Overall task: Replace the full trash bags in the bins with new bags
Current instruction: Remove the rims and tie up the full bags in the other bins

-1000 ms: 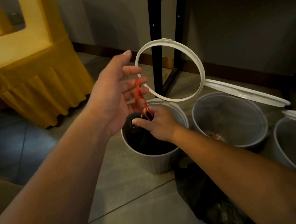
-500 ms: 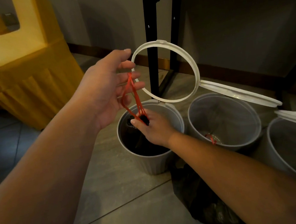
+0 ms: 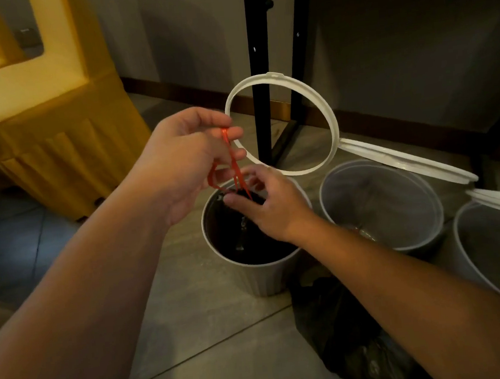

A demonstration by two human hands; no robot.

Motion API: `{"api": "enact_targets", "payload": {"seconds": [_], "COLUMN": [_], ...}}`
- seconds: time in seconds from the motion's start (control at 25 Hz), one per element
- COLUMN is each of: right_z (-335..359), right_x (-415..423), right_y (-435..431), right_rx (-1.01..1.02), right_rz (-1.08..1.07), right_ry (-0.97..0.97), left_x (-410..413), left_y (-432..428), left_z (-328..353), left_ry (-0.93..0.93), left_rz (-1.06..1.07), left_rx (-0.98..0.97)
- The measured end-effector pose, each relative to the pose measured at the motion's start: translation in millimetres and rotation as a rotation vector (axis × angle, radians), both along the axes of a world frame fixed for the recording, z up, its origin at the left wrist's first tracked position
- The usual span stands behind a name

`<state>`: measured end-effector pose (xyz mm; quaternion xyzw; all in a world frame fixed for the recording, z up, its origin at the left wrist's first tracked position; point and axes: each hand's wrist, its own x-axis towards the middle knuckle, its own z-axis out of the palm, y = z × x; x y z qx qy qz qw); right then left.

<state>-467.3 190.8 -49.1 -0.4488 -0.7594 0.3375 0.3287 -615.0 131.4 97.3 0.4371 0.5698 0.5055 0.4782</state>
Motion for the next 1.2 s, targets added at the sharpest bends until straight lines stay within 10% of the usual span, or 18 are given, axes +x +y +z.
{"api": "enact_targets", "payload": {"seconds": [0.56, 0.72, 0.96, 1.2], "right_z": [95, 95, 79, 50], "right_x": [46, 58, 69, 82], "right_y": [-2, -3, 2, 8], "right_rx": [-0.100, -0.288, -0.471, -0.613], "right_rz": [-0.131, -0.125, -0.249, -0.435], "right_ry": [0.441, 0.681, 0.898, 0.902], "left_x": [-48, -66, -52, -46], "left_y": [-8, -17, -28, -24], "left_z": [0, -14, -53, -83], "left_ry": [0.922, 0.553, -0.582, -0.922], "left_rz": [-0.014, 0.061, 0.162, 0.294], "left_rx": [-0.206, -0.298, -0.075, 0.099]}}
